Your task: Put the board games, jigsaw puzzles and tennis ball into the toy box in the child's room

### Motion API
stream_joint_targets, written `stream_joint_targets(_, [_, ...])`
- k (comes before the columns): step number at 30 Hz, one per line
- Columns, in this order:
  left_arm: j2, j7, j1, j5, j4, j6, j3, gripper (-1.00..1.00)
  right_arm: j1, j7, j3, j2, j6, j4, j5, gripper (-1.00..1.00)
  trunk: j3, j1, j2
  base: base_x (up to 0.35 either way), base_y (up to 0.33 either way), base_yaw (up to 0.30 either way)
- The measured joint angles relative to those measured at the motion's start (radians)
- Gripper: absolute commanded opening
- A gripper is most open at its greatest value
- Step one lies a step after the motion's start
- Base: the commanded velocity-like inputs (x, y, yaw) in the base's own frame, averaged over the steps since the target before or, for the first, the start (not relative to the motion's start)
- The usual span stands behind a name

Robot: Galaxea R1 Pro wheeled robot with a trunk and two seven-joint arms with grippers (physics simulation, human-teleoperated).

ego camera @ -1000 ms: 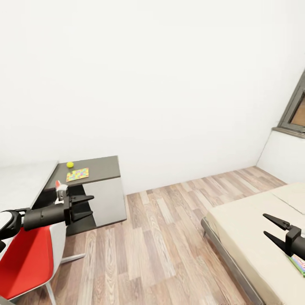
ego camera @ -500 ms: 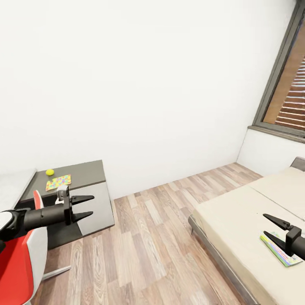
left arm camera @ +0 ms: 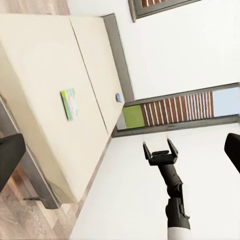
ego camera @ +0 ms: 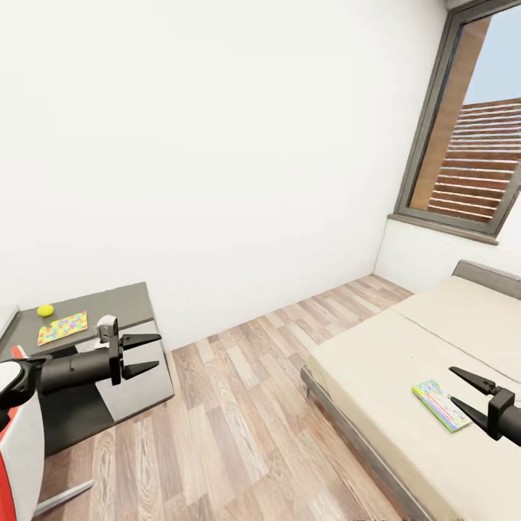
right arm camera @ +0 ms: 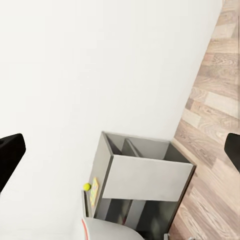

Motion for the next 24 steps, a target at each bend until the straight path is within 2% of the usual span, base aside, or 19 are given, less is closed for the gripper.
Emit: stream_joint_targets(24, [-0.001,0.0,0.0,0.0,0.0,0.0,-0.003,1.0,0.0,0.0,-0.001,0.0,0.0,0.003,0.001,1.0,0.025,0.0,0.0,0.0,0.0,-0.246])
